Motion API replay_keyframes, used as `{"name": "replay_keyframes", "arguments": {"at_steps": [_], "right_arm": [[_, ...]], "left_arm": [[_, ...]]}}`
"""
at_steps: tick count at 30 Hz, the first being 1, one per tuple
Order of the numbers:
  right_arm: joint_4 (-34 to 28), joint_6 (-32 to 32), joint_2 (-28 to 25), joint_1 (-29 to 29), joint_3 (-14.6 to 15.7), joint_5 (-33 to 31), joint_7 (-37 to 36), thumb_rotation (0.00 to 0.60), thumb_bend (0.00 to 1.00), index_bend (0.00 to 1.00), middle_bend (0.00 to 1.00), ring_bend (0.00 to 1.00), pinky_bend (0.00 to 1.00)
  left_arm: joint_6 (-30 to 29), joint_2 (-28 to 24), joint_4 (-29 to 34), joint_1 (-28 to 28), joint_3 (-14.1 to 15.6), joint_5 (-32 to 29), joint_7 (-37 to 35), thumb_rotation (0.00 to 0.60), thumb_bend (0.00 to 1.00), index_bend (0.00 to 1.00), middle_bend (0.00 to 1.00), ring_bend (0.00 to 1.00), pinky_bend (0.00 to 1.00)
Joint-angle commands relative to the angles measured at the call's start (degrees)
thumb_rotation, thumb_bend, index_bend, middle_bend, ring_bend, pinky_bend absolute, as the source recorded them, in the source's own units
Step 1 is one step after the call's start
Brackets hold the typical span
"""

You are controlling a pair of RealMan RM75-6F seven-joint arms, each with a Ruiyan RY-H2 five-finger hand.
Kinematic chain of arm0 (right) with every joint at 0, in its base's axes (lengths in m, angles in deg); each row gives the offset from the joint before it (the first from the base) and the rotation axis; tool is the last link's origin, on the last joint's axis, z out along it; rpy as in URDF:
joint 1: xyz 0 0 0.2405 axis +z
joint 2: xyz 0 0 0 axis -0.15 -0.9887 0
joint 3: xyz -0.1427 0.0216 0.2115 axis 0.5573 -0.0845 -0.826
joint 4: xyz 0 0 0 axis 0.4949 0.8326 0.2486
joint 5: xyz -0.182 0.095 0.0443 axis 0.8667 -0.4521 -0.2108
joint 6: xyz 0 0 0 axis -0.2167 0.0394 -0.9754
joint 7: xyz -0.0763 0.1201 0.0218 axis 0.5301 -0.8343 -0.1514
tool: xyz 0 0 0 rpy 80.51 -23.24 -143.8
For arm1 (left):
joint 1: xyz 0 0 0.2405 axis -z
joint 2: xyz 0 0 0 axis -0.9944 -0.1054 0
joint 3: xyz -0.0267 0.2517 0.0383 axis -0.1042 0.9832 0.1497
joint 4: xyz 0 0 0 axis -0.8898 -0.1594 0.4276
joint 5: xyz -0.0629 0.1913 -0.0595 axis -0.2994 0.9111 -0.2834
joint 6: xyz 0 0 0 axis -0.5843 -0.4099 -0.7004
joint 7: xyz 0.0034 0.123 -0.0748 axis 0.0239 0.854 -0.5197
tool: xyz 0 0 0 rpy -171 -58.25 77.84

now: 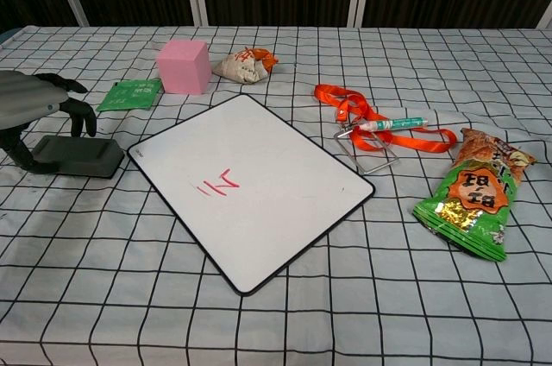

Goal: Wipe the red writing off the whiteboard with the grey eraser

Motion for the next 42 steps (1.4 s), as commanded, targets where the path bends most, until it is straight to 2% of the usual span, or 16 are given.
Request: {"name": "replay_keyframes", "arguments": {"at_steps": [1, 8, 13, 19, 31, 37, 42], "right_arm": [[0.0, 0.02, 0.0, 0.01, 0.0, -0.02, 0.02, 0.6, 0.17, 0.04, 0.11, 0.2, 0.21], [-0.04, 0.13, -0.03, 0.04, 0.02, -0.1, 0.07, 0.6, 0.18, 0.04, 0.11, 0.2, 0.21], [-0.15, 0.2, -0.11, 0.03, 0.02, -0.21, 0.03, 0.6, 0.18, 0.04, 0.11, 0.2, 0.21], [-0.36, 0.27, -0.17, 0.02, -0.05, -0.49, 0.14, 0.6, 0.18, 0.04, 0.11, 0.2, 0.21], [-0.48, 0.14, -0.2, -0.05, -0.06, -0.48, 0.06, 0.6, 0.18, 0.04, 0.11, 0.2, 0.21], [-0.52, 0.09, -0.25, -0.09, -0.06, -0.47, -0.09, 0.6, 0.18, 0.04, 0.11, 0.2, 0.21], [-0.59, 0.12, -0.34, -0.1, -0.1, -0.53, -0.22, 0.6, 0.18, 0.04, 0.11, 0.2, 0.21]], "left_arm": [[-0.11, 0.11, -0.17, 0.09, 0.03, 0.1, -0.05, 0.6, 0.21, 0.35, 0.4, 0.0, 0.0], [-0.54, 0.14, -0.05, 0.18, 0.24, -0.15, 0.96, 0.6, 0.23, 0.36, 0.41, 0.0, 0.0], [-0.24, 0.11, -0.05, 0.38, 0.28, -0.89, 1.73, 0.6, 0.29, 0.38, 0.42, 0.0, 0.0], [-0.55, -0.72, 1.16, 0.51, -0.04, -1.37, 1.58, 0.6, 0.29, 0.38, 0.43, 0.0, 0.0], [-3.49, -5.48, 10.74, 2.37, -3.35, 1.81, -0.7, 0.6, 0.29, 0.38, 0.43, 0.0, 0.0], [-1.19, -3.48, 12.92, 6.23, -5.51, -0.53, 4.06, 0.6, 0.29, 0.38, 0.43, 0.0, 0.0], [1.27, 0.61, 11.98, 9.86, -6.81, -5.61, 9.09, 0.6, 0.29, 0.38, 0.43, 0.0, 0.0]]}}
